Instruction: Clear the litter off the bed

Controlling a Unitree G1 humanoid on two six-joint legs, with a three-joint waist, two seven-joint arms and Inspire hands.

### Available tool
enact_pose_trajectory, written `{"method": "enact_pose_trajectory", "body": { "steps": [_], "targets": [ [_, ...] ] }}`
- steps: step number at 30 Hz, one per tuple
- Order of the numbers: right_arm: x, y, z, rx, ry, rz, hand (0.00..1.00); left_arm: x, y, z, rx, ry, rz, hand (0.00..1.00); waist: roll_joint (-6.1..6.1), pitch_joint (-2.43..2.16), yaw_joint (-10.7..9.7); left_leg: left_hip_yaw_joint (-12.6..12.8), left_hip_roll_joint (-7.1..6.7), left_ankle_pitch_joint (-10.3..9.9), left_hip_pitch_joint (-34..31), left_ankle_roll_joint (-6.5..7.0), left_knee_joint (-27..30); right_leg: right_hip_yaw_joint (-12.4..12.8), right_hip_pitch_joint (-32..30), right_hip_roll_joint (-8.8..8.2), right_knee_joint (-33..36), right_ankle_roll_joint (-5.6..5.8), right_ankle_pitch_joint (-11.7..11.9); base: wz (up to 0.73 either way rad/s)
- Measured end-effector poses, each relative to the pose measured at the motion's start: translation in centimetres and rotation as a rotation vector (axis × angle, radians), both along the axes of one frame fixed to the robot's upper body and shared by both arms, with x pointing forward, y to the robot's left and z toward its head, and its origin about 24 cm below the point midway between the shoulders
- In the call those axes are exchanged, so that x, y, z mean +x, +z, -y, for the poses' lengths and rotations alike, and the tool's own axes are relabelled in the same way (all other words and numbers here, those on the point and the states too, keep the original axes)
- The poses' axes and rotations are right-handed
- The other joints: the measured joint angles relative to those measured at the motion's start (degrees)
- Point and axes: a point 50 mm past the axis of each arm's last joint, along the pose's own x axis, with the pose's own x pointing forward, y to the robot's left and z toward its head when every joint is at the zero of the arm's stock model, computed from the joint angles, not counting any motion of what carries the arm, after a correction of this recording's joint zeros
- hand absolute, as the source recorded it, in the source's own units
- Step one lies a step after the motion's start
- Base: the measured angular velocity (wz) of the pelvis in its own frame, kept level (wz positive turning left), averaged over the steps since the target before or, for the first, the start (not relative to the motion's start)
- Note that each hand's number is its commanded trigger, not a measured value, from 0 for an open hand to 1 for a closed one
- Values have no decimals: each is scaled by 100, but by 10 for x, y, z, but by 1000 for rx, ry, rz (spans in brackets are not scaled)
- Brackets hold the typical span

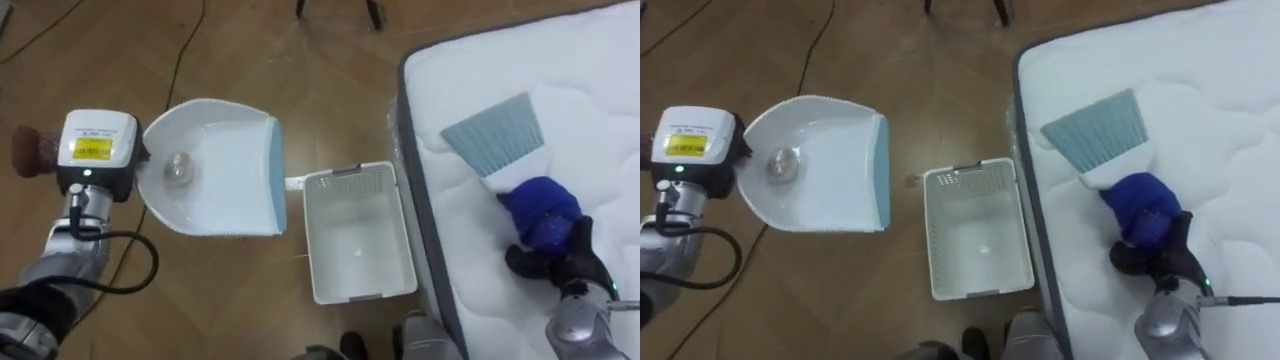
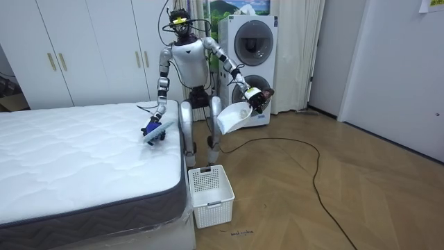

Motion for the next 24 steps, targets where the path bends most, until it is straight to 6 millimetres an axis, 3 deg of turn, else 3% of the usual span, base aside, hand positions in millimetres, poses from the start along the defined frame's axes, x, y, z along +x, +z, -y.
{"method": "enact_pose_trajectory", "body": {
  "steps": [2, 7, 12, 16, 17, 24],
  "targets": [
    [6, 4, -1, -40, 32, 7, 0, 1, 1, 0, 55, -24, -18, 100, 155, 6, -117, 29, 3, -5, -12, -3, 22, 17, -17, 6, 24, 3, -25, -2],
    [12, 9, -8, -104, 107, 11, 0, 2, 9, -11, 175, -18, -57, 100, 230, 11, -313, 117, -9, -5, 22, -6, -3, 81, -54, -24, 111, 4, -71, -5],
    [14, 10, -9, -101, 122, 18, 0, 4, 13, -12, 207, -9, -88, 100, 248, 15, -367, 167, -8, -9, 20, -13, -37, 149, -94, -22, 117, 11, -90, -3],
    [13, 13, -11, -91, 137, 34, 0, 4, 16, -19, 232, 31, -131, 100, 253, 17, -429, 666, 209, -64, -5, 34, -92, 215, -183, 10, 123, 36, -124, 0],
    [14, 15, -12, -89, 143, 41, 0, 3, 15, -22, 234, 47, -156, 100, 253, 17, -428, 706, 209, -70, -4, 42, -118, 272, -218, 20, 138, 41, -126, -20],
    [13, 17, -16, -76, 166, 57, 0, 2, 16, -34, 252, 117, -234, 100, 249, 18, -478, 763, 202, -107, -15, 59, -126, 325, -300, -14, 284, 16, -187, -4]
  ]
}}
